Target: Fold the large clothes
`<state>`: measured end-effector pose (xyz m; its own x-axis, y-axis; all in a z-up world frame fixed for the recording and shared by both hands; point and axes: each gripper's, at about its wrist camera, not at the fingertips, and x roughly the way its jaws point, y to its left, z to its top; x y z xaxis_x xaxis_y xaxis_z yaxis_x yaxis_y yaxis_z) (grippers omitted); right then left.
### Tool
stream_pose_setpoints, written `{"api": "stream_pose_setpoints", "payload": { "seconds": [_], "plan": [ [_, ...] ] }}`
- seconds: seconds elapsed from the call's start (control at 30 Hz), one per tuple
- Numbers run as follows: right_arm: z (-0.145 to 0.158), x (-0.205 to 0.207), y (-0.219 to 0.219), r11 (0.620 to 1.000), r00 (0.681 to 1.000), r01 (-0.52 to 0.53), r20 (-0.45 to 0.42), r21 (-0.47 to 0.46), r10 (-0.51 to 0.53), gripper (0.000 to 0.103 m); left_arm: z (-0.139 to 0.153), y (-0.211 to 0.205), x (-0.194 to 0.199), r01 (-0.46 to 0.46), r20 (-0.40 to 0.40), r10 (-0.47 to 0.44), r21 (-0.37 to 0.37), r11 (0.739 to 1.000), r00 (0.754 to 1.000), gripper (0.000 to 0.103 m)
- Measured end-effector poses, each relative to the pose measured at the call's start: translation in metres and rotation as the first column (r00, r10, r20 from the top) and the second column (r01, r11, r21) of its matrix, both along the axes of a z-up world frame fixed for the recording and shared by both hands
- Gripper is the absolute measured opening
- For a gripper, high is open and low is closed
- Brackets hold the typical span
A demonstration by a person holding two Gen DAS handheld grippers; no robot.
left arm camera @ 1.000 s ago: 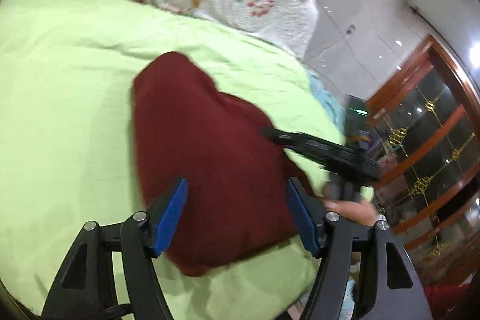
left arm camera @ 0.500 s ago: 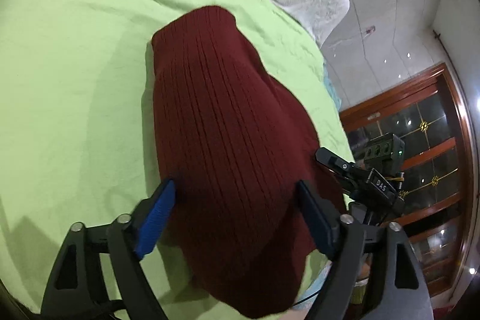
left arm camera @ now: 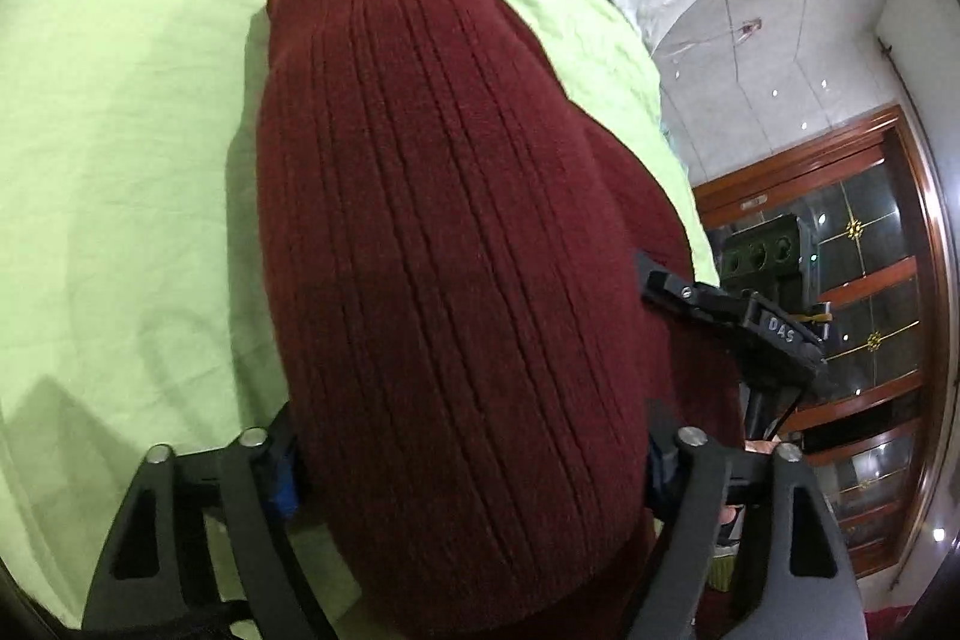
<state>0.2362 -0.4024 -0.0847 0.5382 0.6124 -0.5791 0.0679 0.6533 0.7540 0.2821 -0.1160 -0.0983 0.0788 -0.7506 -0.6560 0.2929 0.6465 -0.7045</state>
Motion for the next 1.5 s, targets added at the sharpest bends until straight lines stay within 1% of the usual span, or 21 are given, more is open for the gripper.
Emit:
{"api": "stream_pose_setpoints", "payload": {
  "seconds": [0.13,0.2,0.27,0.33,0.43,0.53,0.6,0.73,0.83,0.9,0.93,1.03,1.1,1.13,1.17,1.2,1.27,1.37,1.43,1.5],
  "plan": [
    [0.022,-0.007,0.019,0.998,0.998,0.002,0.066,-0.061,0.002,0.033,0.013,0.010,-0.013,-0.026,0.053,0.026,-0.012,1.000,0.998,0.065],
    [0.035,-0.009,0.028,0.998,0.995,-0.003,0.103,-0.059,0.009,0.032,0.025,0.022,-0.022,-0.039,0.083,0.042,-0.034,0.999,0.996,0.063],
    [0.047,-0.006,0.045,0.998,0.989,-0.029,0.143,-0.060,0.038,0.032,0.041,0.039,-0.031,-0.062,0.117,0.068,-0.051,0.997,0.991,0.063],
    [0.057,0.002,0.070,0.994,0.981,-0.073,0.172,-0.079,0.086,0.032,0.055,0.062,-0.040,-0.087,0.158,0.091,-0.031,0.996,0.983,0.063],
    [0.060,0.016,0.104,0.989,0.971,-0.133,0.192,-0.068,0.144,0.032,0.071,0.098,-0.049,-0.138,0.198,0.131,0.020,0.990,0.971,0.063],
    [0.054,0.032,0.140,0.982,0.961,-0.189,0.201,-0.023,0.190,0.032,0.078,0.139,-0.056,-0.194,0.220,0.179,0.051,0.980,0.959,0.063],
    [0.048,0.040,0.161,0.975,0.956,-0.222,0.197,0.003,0.217,0.032,0.078,0.160,-0.060,-0.224,0.227,0.205,0.063,0.973,0.952,0.063],
    [0.037,0.052,0.196,0.964,0.949,-0.266,0.176,0.007,0.261,0.032,0.067,0.190,-0.065,-0.265,0.224,0.241,0.085,0.960,0.944,0.063],
    [0.026,0.056,0.203,0.963,0.953,-0.269,0.146,0.006,0.265,0.032,0.046,0.209,-0.064,-0.281,0.193,0.259,0.096,0.955,0.946,0.063],
    [0.017,0.058,0.203,0.965,0.958,-0.263,0.120,0.008,0.261,0.033,0.033,0.217,-0.066,-0.293,0.166,0.276,0.086,0.952,0.947,0.064],
    [0.013,0.058,0.203,0.965,0.960,-0.262,0.108,0.009,0.260,0.033,0.028,0.224,-0.065,-0.294,0.163,0.278,0.083,0.952,0.947,0.066],
    [0.003,0.059,0.204,0.966,0.963,-0.259,0.085,0.009,0.257,0.037,0.025,0.221,-0.066,-0.297,0.176,0.277,0.102,0.949,0.945,0.070],
    [-0.001,0.061,0.203,0.968,0.966,-0.251,0.075,0.022,0.249,0.043,0.030,0.209,-0.064,-0.317,0.182,0.292,0.126,0.940,0.939,0.071],
    [-0.001,0.061,0.204,0.969,0.967,-0.248,0.073,0.020,0.246,0.044,0.033,0.208,-0.066,-0.329,0.186,0.301,0.141,0.934,0.935,0.072],
    [0.001,0.060,0.203,0.970,0.967,-0.244,0.070,0.011,0.243,0.046,0.038,0.208,-0.073,-0.347,0.202,0.313,0.161,0.924,0.928,0.073],
    [0.003,0.060,0.203,0.970,0.968,-0.242,0.066,-0.002,0.241,0.051,0.042,0.210,-0.080,-0.359,0.214,0.321,0.170,0.918,0.923,0.074],
    [0.009,0.055,0.201,0.972,0.970,-0.233,0.060,-0.029,0.234,0.058,0.053,0.211,-0.093,-0.384,0.251,0.334,0.187,0.904,0.908,0.074],
    [0.018,0.041,0.192,0.977,0.975,-0.207,0.076,-0.051,0.211,0.060,0.071,0.216,-0.124,-0.413,0.318,0.340,0.198,0.889,0.885,0.072],
    [0.023,0.030,0.185,0.981,0.978,-0.186,0.092,-0.048,0.189,0.060,0.081,0.217,-0.146,-0.415,0.350,0.334,0.191,0.890,0.875,0.072],
    [0.029,0.016,0.175,0.987,0.980,-0.154,0.117,-0.046,0.158,0.060,0.088,0.213,-0.167,-0.413,0.379,0.318,0.200,0.888,0.869,0.072]
  ]
}}
